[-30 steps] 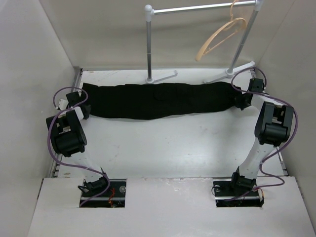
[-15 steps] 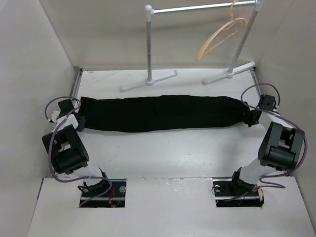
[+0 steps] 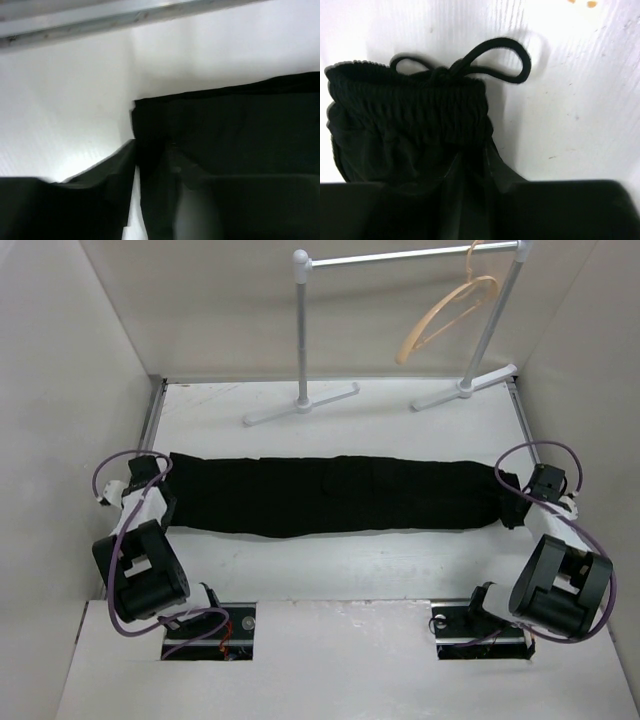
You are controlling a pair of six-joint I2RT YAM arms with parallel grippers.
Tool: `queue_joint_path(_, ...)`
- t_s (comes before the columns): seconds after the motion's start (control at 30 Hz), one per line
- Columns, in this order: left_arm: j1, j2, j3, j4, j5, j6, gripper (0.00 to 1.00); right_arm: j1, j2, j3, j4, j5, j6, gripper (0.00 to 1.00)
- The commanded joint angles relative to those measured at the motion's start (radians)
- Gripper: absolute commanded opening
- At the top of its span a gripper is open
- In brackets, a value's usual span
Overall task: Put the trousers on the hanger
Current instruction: Fold the trousers at the center of the board.
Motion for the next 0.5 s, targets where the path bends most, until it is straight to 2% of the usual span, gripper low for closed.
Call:
queue_joint_path(0.0,0.001,-0.058,-0.016,-0.043,-0.047,-0.019,0.39,0.023,-0.028,0.051,0.004,0.049,-0.018,0.4)
queue_joint_path(0.07,-0.002,-0.113,0.008,-0.063,-0.053,-0.015,0.55,0.023,-0.055,0.083,-0.032,0.055,-0.04,0.53)
queue_joint_path(0.17,-0.016,-0.2,0.077,-0.122,-0.099,-0.004,0.65,0.038,-0.094,0.152,-0.115,0.099,-0.049,0.64)
queue_joint_path(0.33,-0.066,-0.221,0.231,-0.172,-0.111,0.037,0.67,0.077,-0.154,0.24,-0.192,0.187,-0.074,0.7)
queue_joint_path(0.47,-0.146,-0.028,0.338,-0.12,-0.018,0.115,0.68,0.119,-0.076,0.301,-0.15,0.19,-0.121,0.75)
